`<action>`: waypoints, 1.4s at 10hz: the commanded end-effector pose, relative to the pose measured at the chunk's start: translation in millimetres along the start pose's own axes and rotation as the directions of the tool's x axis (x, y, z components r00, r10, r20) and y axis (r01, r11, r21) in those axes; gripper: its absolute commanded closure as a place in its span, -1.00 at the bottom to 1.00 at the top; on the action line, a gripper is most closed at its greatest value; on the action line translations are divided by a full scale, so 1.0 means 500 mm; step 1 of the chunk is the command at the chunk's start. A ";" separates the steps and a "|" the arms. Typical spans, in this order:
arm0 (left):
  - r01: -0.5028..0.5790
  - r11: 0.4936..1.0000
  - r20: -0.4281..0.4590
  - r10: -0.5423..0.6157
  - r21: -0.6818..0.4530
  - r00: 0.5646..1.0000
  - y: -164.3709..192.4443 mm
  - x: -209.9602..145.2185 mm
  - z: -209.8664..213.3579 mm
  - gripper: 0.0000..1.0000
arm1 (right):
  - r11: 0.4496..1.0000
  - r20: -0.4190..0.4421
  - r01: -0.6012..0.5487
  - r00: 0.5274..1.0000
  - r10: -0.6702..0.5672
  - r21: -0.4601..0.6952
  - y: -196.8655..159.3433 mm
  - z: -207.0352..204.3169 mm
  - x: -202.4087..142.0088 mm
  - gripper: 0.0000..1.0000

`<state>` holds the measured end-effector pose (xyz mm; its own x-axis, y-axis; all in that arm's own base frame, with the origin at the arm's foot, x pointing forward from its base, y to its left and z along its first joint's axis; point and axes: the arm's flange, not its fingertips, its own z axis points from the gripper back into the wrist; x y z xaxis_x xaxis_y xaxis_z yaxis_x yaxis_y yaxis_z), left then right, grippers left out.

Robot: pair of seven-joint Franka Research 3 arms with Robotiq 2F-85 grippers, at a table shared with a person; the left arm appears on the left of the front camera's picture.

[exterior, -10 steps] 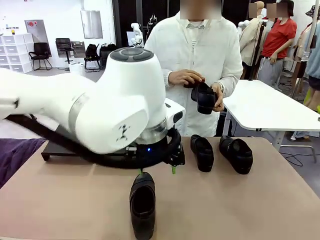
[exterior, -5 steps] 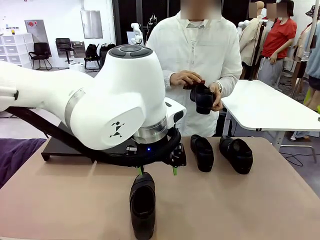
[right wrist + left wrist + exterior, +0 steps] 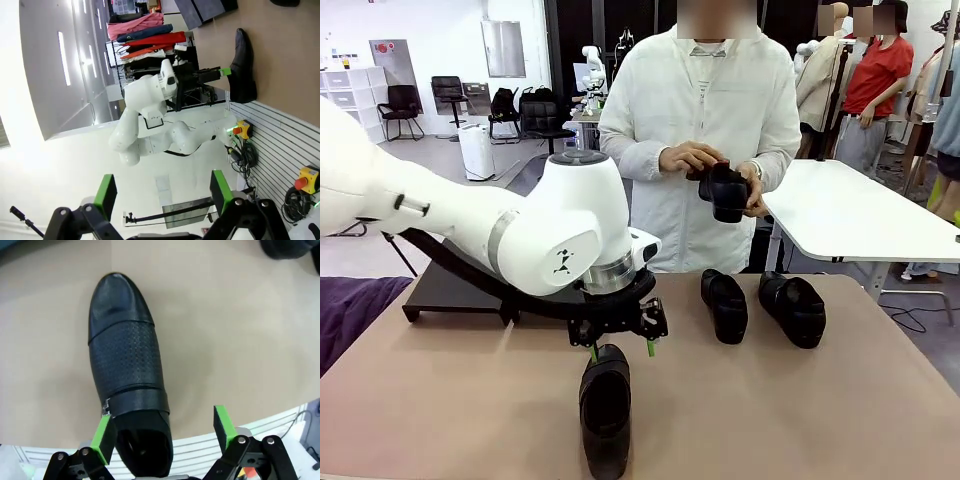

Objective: Organize the shoes by placing them on the stand.
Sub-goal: Place the Shoe from the middle of the table onto the Shoes Stand.

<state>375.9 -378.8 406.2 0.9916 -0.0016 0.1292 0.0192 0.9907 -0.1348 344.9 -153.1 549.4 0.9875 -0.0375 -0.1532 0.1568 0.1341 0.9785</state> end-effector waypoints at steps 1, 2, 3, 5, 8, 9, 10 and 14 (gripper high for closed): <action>-0.013 1.000 -0.085 0.015 0.025 0.996 -0.046 -0.014 -0.023 -1.00 | 1.000 -0.010 -0.009 1.000 0.009 -0.007 0.005 0.004 -0.002 -1.00; -0.005 0.998 -0.124 0.012 0.055 0.992 -0.059 -0.025 -0.052 -1.00 | 1.000 -0.010 -0.009 1.000 0.009 -0.007 0.005 0.004 -0.002 -1.00; 0.005 0.996 -0.149 0.009 0.093 0.989 -0.069 -0.038 -0.074 -1.00 | 1.000 -0.010 -0.009 1.000 0.009 -0.007 0.005 0.004 -0.002 -1.00; -0.023 0.987 -0.154 0.048 0.159 0.987 -0.070 -0.048 -0.108 -1.00 | 1.000 -0.010 -0.009 1.000 0.009 -0.007 0.005 0.004 -0.002 -1.00; -0.047 0.984 -0.167 0.076 0.169 0.983 -0.063 -0.040 -0.132 -1.00 | 1.000 -0.010 -0.009 1.000 0.009 -0.007 0.005 0.004 -0.002 -1.00; -0.049 0.984 -0.165 0.078 0.170 0.983 -0.063 -0.038 -0.132 -1.00 | 1.000 -0.010 -0.009 1.000 0.009 -0.007 0.005 0.004 -0.002 -1.00; -0.057 0.979 -0.167 0.091 0.198 0.982 -0.064 -0.036 -0.132 -1.00 | 1.000 -0.010 -0.009 1.000 0.009 -0.007 0.005 0.004 -0.002 -1.00; -0.071 0.975 -0.168 0.108 0.210 0.980 -0.061 -0.036 -0.127 1.00 | 1.000 -0.010 -0.009 1.000 0.009 -0.007 0.005 0.004 -0.002 -1.00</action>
<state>363.2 -414.9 344.1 0.9961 0.0607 -0.0634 -0.0580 0.9974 0.0437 344.9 -153.3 549.3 0.9874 -0.0378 -0.1534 0.1571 0.1342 0.9784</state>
